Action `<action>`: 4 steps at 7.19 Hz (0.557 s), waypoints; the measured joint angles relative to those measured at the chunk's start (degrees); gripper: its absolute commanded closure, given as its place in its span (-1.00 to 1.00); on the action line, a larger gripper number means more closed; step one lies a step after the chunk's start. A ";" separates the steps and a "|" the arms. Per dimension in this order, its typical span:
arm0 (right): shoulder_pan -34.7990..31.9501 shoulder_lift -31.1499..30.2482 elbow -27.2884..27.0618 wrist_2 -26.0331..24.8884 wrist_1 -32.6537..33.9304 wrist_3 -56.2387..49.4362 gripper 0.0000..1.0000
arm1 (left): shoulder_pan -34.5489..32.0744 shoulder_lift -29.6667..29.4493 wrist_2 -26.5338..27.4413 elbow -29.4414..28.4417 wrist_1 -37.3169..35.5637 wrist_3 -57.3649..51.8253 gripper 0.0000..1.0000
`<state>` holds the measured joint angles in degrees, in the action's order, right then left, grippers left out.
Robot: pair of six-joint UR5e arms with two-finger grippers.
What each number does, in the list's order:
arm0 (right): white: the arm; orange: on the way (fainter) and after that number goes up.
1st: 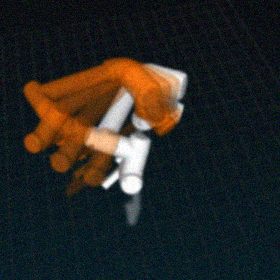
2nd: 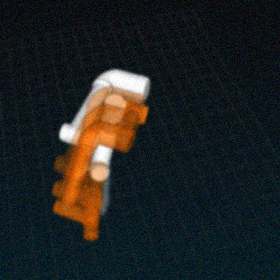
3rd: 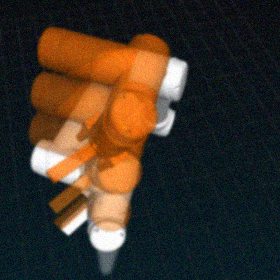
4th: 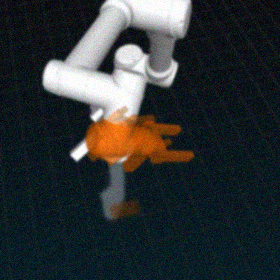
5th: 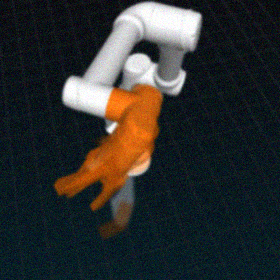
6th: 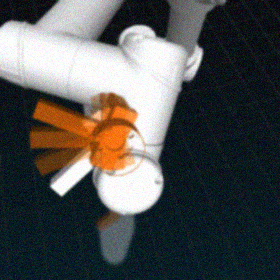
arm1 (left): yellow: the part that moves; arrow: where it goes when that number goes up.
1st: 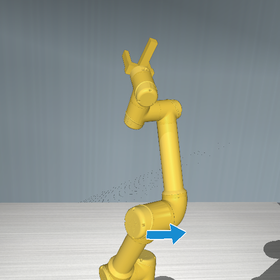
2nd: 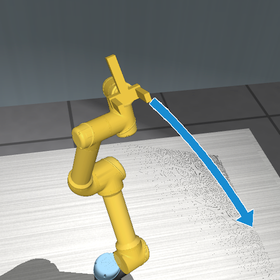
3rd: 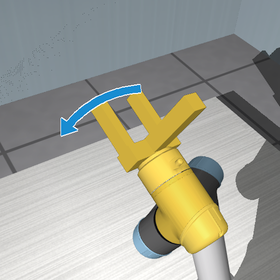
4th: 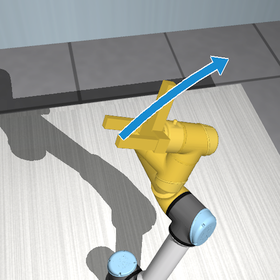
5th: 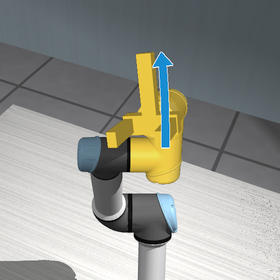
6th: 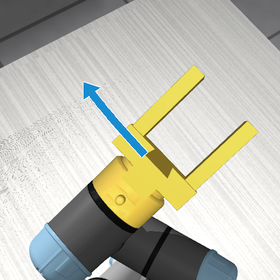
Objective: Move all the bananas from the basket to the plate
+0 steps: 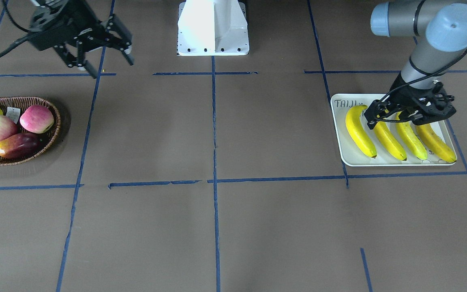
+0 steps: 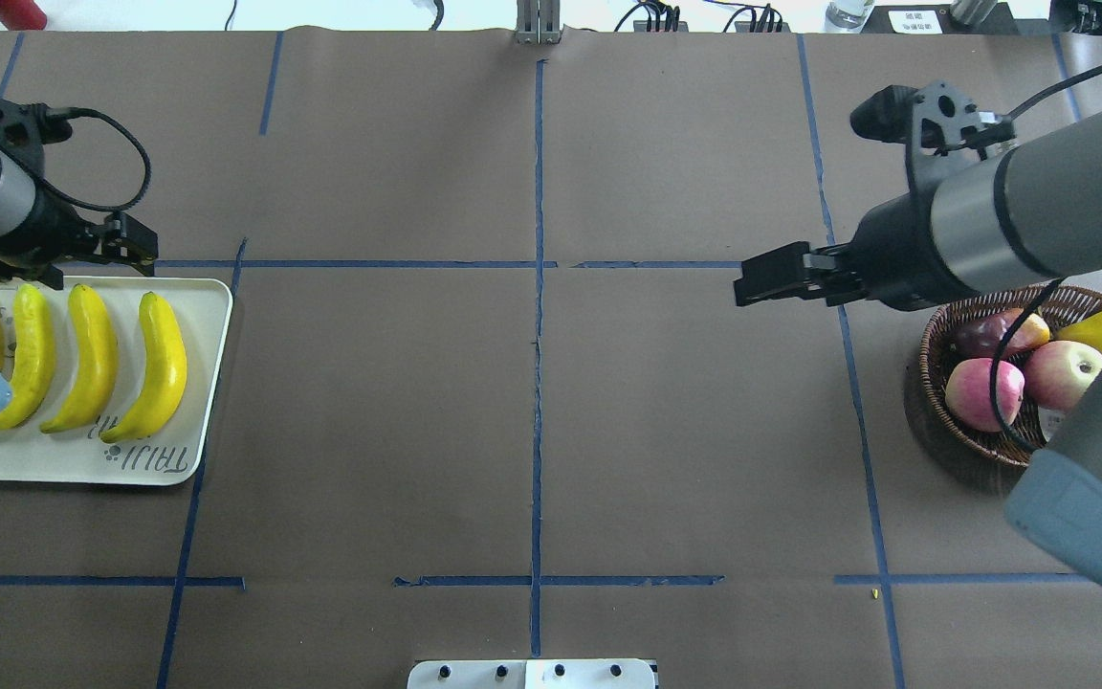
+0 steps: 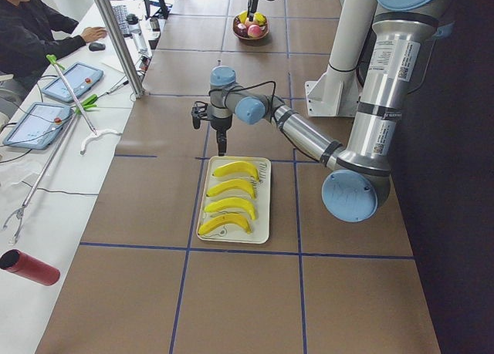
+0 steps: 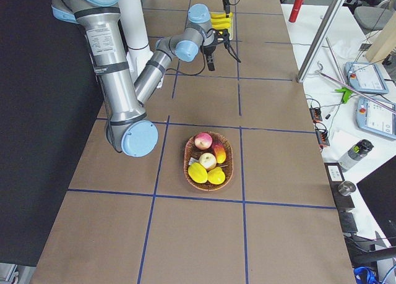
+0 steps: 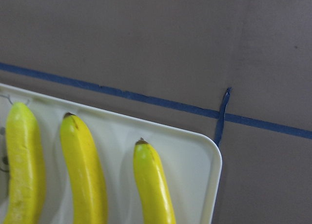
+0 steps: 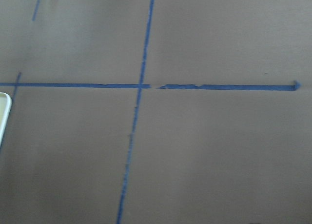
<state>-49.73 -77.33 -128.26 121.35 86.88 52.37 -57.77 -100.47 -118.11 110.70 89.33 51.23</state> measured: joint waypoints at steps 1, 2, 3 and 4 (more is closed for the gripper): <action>-6.31 -4.82 0.97 3.19 1.09 -11.30 -1.00 | -2.73 0.70 -0.24 0.26 -1.53 -4.14 -0.99; -14.03 -8.57 4.56 7.53 1.40 -23.72 -1.00 | -5.00 1.42 -0.42 0.12 -2.30 -7.13 -0.99; -21.93 -10.26 10.38 12.74 1.49 -35.70 -1.00 | -7.60 2.67 -0.77 -0.22 -2.62 -12.17 -0.99; -28.85 -10.87 16.72 16.87 1.69 -46.82 -1.00 | -11.30 4.28 -1.97 -1.01 -2.73 -19.66 -0.99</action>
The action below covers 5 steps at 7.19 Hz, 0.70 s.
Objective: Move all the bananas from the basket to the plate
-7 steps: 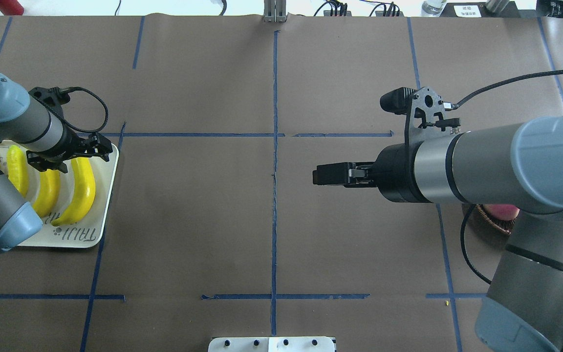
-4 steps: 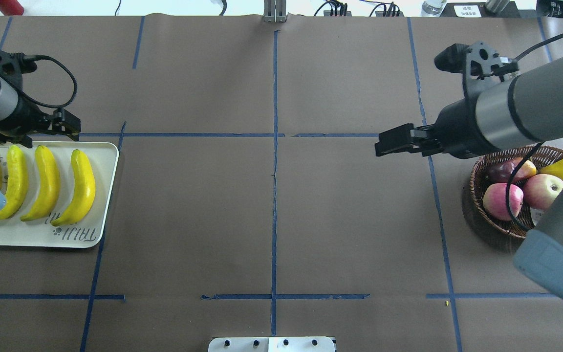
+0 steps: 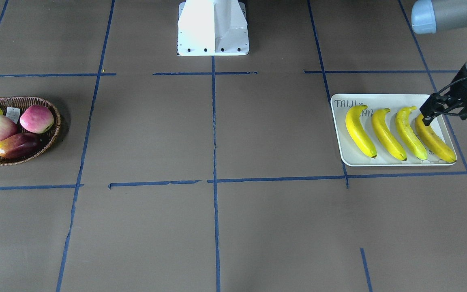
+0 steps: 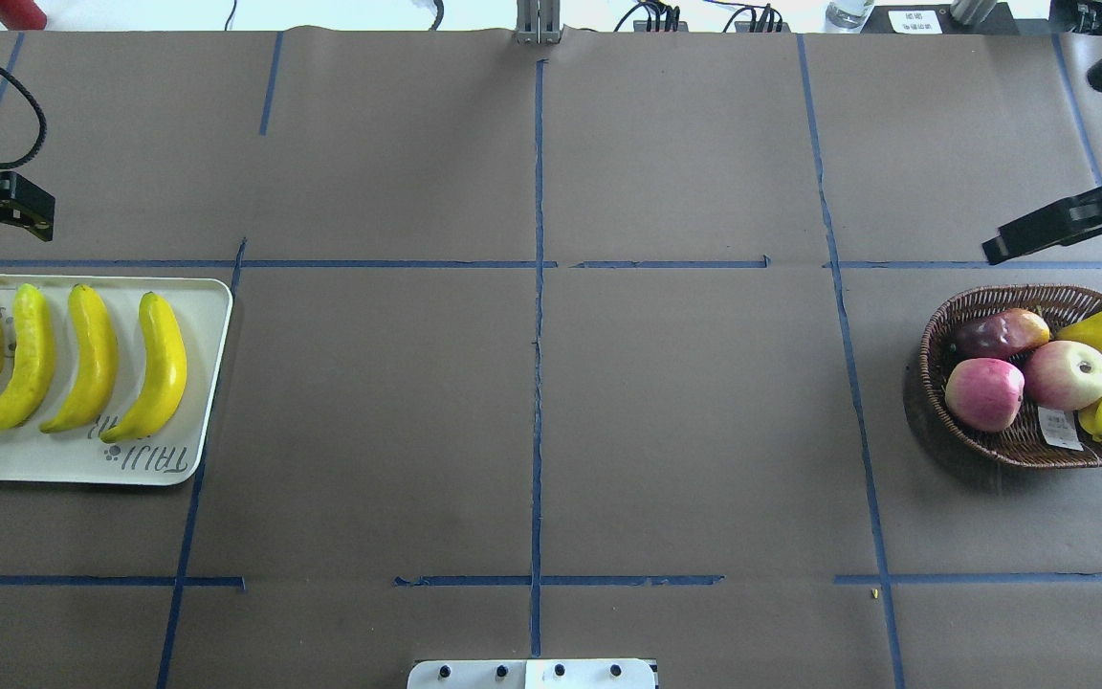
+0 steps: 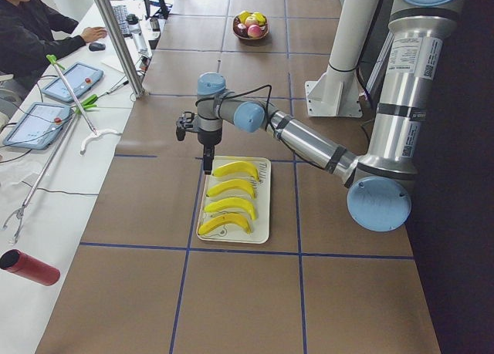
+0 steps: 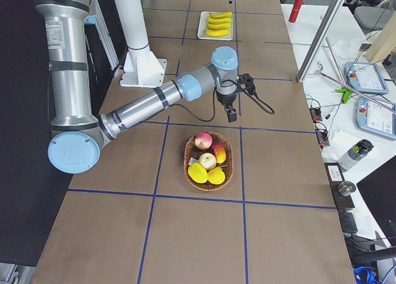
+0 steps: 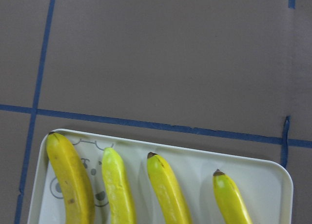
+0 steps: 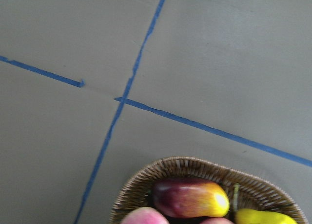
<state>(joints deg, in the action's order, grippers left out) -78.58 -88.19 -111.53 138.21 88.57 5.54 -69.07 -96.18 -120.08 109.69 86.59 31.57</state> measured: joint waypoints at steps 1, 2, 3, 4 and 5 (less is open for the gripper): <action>-4.90 -0.65 5.43 2.30 0.08 -8.86 -1.00 | -4.83 1.31 -2.52 -1.79 -0.02 -8.09 -0.99; -7.92 -1.75 8.74 3.14 0.06 -13.77 -1.00 | -10.00 2.34 -5.39 -4.65 0.02 -16.54 -0.99; -9.50 -2.74 10.13 3.23 -0.13 -15.58 -1.00 | -14.66 3.38 -8.09 -8.00 0.05 -24.15 -0.99; -10.13 -3.41 10.70 2.68 -0.38 -16.05 -1.00 | -17.73 4.74 -11.10 -10.67 0.20 -28.82 -0.99; -10.35 -3.70 10.79 1.70 -0.46 -16.02 -1.00 | -19.27 6.62 -13.40 -11.82 0.50 -31.19 -0.99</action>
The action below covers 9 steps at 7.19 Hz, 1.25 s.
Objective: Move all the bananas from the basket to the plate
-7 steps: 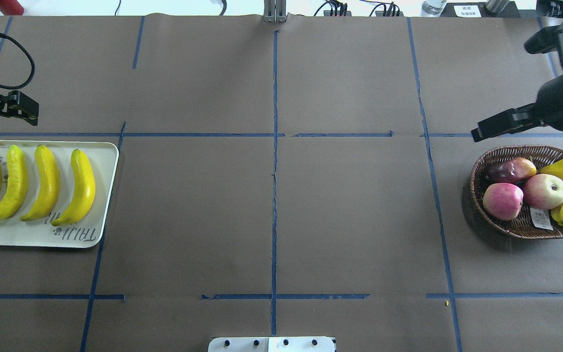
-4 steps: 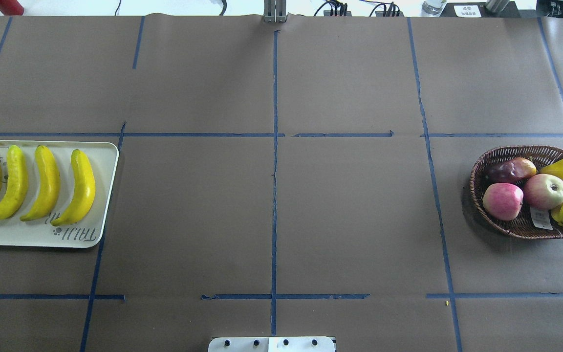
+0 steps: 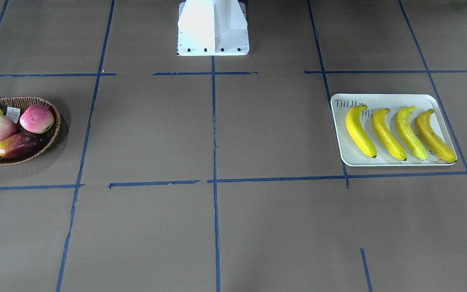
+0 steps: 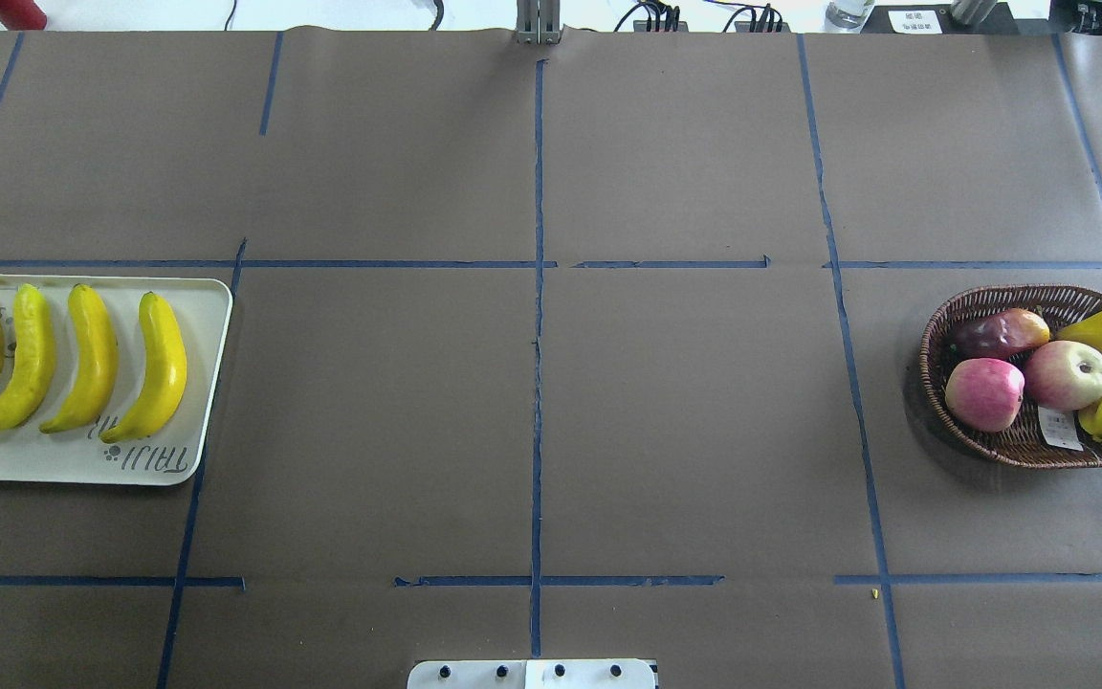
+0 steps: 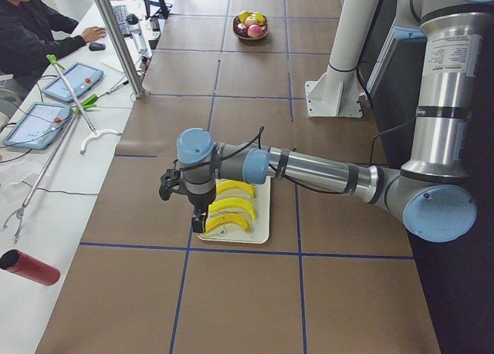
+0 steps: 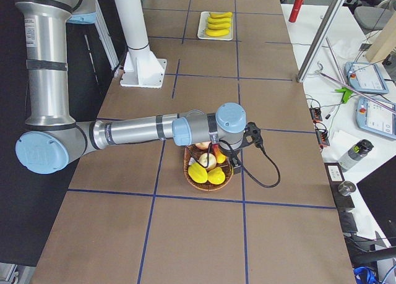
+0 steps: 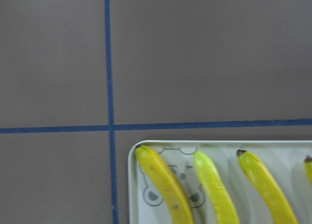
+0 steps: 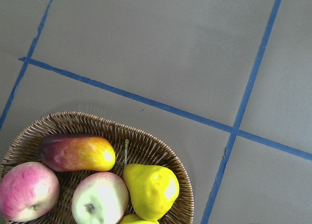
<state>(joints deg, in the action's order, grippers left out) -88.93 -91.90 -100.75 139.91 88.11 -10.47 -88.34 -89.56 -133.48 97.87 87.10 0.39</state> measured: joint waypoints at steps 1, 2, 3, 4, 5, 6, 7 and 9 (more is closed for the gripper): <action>-0.06 -0.27 -0.04 -0.97 -0.05 0.15 -1.00 | -0.96 2.05 -1.12 -0.07 0.00 -2.05 -0.99; -0.08 -0.62 0.45 -1.52 0.02 0.30 -1.00 | -1.40 3.70 -1.56 0.15 -0.32 -3.94 -0.99; -0.10 -0.92 1.59 -1.52 0.20 0.41 -1.00 | -1.52 4.32 -1.71 0.30 -1.50 -5.19 -0.99; -0.24 -1.08 3.05 -1.45 0.37 0.52 -1.00 | -1.71 4.40 -1.76 0.35 -3.75 -7.01 -0.99; -0.57 -0.78 4.34 -1.29 1.08 0.58 -1.00 | -2.15 4.32 -1.78 0.38 -5.79 -8.88 -0.99; -1.13 -0.18 5.10 -0.61 3.27 0.68 -1.00 | -2.66 4.12 -1.81 0.25 -7.04 -9.81 -0.99; -1.82 0.24 5.41 0.66 6.05 1.35 -1.00 | -2.92 3.93 -1.84 -0.14 -7.48 -10.13 -0.99; -3.53 -0.09 5.30 2.15 8.41 3.93 -1.00 | -3.04 3.67 -1.87 -0.49 -7.56 -10.20 -0.99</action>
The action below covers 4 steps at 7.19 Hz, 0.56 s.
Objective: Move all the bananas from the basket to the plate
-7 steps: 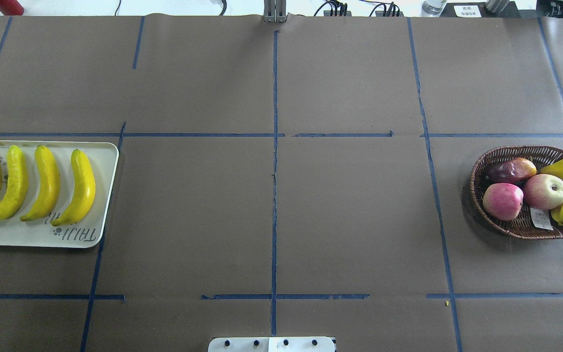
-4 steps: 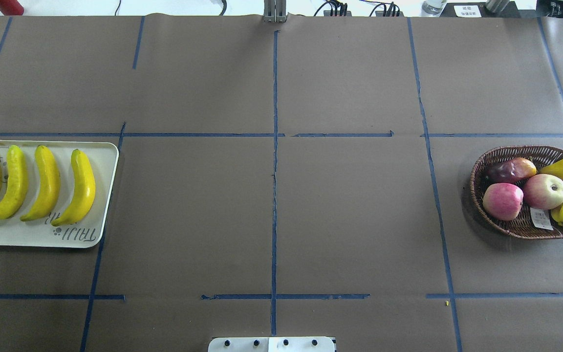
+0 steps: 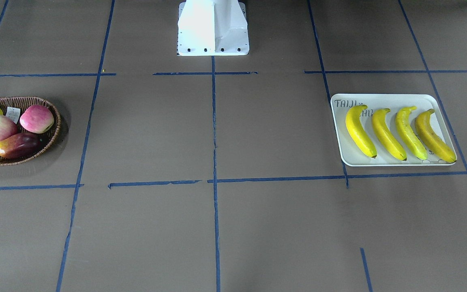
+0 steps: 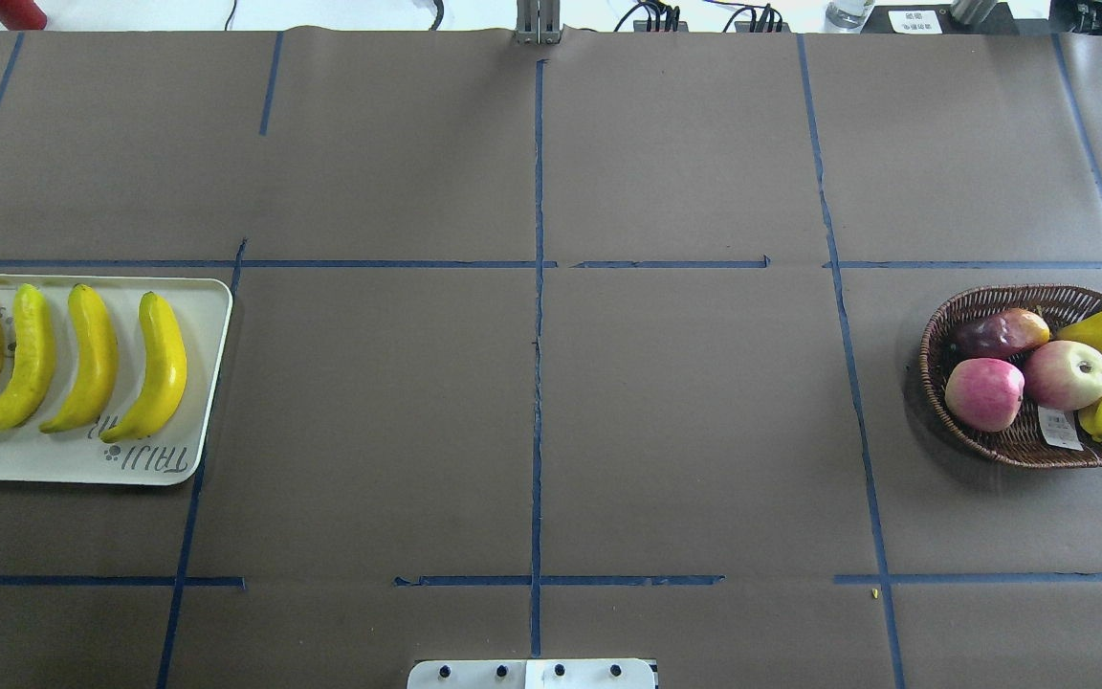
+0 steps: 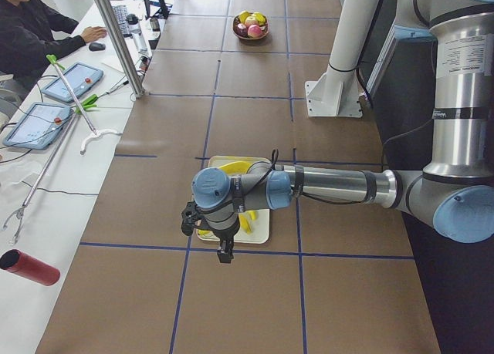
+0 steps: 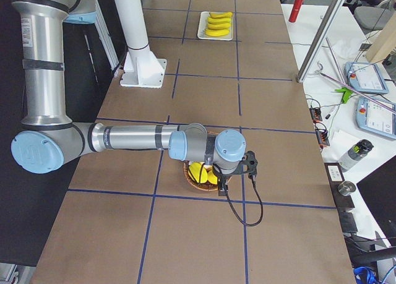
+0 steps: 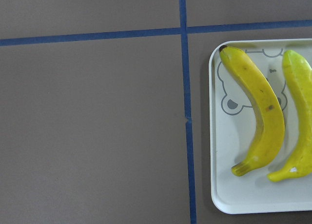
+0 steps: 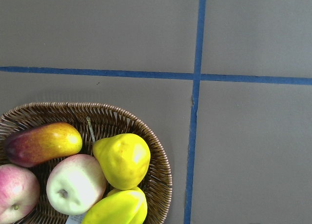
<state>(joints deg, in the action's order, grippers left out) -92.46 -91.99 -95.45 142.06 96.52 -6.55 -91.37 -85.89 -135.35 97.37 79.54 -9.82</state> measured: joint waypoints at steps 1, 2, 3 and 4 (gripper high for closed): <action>-0.75 -1.02 -0.20 -0.01 -0.02 0.18 -1.00 | -0.03 -0.06 0.00 0.25 -0.07 0.10 -0.99; -1.20 -2.24 -0.40 -0.05 -0.25 0.09 -1.00 | -0.06 -0.11 0.00 0.60 -0.13 0.23 -0.99; -1.37 -2.82 -0.59 -0.39 -0.37 0.06 -1.00 | -0.09 -0.14 0.00 0.78 -0.16 0.29 -0.99; -1.38 -3.00 -0.76 -1.19 -0.43 0.03 -1.00 | -0.10 -0.21 0.00 0.84 -0.19 0.31 -0.99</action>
<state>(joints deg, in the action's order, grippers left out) -93.84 -94.99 -96.20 140.88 96.09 -6.52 -91.48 -86.10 -135.35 98.22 79.35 -9.50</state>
